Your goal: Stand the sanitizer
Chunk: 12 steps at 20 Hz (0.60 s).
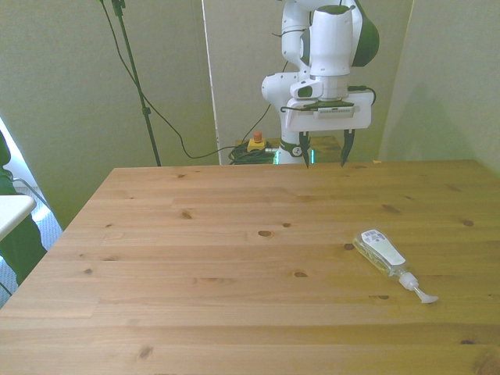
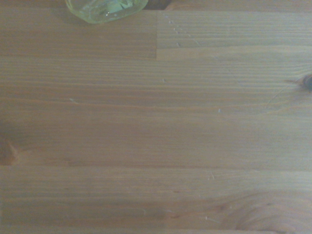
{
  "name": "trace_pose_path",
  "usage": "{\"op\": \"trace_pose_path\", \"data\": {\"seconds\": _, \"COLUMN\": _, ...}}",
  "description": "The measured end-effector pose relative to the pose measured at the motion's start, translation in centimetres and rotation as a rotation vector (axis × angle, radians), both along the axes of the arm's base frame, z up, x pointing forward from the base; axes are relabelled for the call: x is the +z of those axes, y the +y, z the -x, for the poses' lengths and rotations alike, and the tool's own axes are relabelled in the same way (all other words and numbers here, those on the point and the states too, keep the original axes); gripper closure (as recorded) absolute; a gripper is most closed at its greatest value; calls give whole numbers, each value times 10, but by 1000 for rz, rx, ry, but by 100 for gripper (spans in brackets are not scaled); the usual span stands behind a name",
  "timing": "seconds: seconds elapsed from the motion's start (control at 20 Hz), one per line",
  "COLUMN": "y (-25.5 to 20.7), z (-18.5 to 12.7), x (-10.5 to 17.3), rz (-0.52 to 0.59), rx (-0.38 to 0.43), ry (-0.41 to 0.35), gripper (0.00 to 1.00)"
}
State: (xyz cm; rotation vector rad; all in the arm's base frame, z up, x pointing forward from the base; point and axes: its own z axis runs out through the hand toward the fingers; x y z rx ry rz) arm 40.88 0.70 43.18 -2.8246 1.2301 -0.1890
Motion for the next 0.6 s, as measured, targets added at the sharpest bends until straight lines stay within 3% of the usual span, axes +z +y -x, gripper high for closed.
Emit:
{"op": "trace_pose_path", "data": {"seconds": 0.25, "y": 13, "z": -12, "x": -4, "rz": 18, "rx": 6, "ry": -6, "gripper": 0}}
{"op": "trace_pose_path", "data": {"seconds": 0.6, "y": 46, "z": -99, "x": 7, "rz": 71, "rx": -26, "ry": -77, "gripper": 0}}
